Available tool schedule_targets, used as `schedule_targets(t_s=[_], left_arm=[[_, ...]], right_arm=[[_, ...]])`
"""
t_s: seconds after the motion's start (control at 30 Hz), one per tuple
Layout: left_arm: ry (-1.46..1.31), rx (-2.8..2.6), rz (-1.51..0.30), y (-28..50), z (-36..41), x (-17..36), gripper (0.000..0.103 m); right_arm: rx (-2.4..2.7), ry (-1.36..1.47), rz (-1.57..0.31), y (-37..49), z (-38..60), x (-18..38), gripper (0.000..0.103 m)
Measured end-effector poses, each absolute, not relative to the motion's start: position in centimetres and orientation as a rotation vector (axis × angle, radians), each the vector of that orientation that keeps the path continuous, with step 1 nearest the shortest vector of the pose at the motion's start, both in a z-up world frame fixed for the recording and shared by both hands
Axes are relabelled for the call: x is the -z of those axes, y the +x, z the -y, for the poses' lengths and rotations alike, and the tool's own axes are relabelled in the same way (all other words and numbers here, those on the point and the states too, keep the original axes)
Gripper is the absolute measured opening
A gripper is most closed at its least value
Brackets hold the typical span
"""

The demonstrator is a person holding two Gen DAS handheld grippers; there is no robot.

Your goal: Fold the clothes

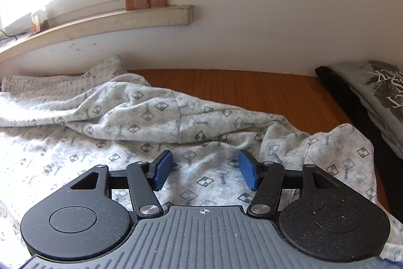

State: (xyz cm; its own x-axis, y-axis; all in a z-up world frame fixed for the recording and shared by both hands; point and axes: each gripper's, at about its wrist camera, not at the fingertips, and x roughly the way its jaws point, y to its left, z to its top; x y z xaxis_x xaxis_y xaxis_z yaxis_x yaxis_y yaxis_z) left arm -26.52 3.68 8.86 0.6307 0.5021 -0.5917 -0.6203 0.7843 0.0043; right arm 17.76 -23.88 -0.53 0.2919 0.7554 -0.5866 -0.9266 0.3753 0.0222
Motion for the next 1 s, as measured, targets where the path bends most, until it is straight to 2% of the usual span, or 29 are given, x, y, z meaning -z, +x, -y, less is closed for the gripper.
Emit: schedule_targets(t_s=[0.2, 0.33, 0.37, 0.4, 0.43, 0.57, 0.63, 0.7, 0.77, 0.83, 0.87, 0.93, 0.97, 1.0], left_arm=[[-0.138, -0.507, -0.643, -17.8, -1.7, -6.8, 0.066], [-0.123, -0.437, -0.657, -13.2, -2.5, -5.5, 0.064], [-0.127, -0.412, -0.662, -12.2, -2.9, -5.1, 0.057], [-0.132, -0.391, -0.672, -11.3, -3.3, -4.7, 0.043], [-0.136, -0.378, -0.681, -10.4, -3.7, -4.4, 0.040], [-0.113, -0.397, -0.698, -7.3, -5.5, -3.4, 0.042], [-0.128, -0.407, -0.709, -6.3, -6.6, -2.8, 0.048], [-0.156, -0.394, -0.723, -5.7, -7.5, -2.2, 0.059], [-0.169, -0.375, -0.734, -5.2, -8.2, -1.7, 0.061], [-0.148, -0.358, -0.727, -4.8, -8.3, -1.4, 0.060], [-0.146, -0.348, -0.724, -4.7, -8.4, -1.4, 0.055], [-0.163, -0.336, -0.709, -4.7, -8.8, -1.6, 0.027], [-0.168, -0.334, -0.700, -4.7, -8.9, -1.6, 0.008], [-0.168, -0.333, -0.688, -4.8, -8.9, -1.5, 0.007]], right_arm=[[-1.154, -0.360, -0.540, 17.3, 24.0, 0.4, 0.059], [-1.198, -0.422, -0.461, 15.4, 23.9, -0.1, 0.059], [-1.211, -0.439, -0.451, 14.9, 23.7, -0.3, 0.059], [-1.231, -0.453, -0.443, 14.4, 23.4, -0.5, 0.059], [-1.255, -0.463, -0.437, 13.9, 23.0, -0.8, 0.059], [-1.335, -0.484, -0.423, 12.4, 20.9, -1.5, 0.059], [-1.366, -0.517, -0.418, 11.5, 19.6, -1.4, 0.059], [-1.396, -0.564, -0.414, 10.7, 18.3, -1.1, 0.057], [-1.430, -0.615, -0.413, 10.2, 17.3, -0.8, 0.041], [-1.446, -0.628, -0.401, 10.1, 16.8, -0.7, 0.041], [-1.444, -0.637, -0.394, 10.1, 16.6, -0.7, 0.041], [-1.453, -0.653, -0.372, 10.0, 16.4, -0.7, 0.040], [-1.459, -0.662, -0.359, 9.9, 16.3, -0.7, 0.032], [-1.461, -0.671, -0.349, 9.9, 16.3, -0.7, 0.025]])
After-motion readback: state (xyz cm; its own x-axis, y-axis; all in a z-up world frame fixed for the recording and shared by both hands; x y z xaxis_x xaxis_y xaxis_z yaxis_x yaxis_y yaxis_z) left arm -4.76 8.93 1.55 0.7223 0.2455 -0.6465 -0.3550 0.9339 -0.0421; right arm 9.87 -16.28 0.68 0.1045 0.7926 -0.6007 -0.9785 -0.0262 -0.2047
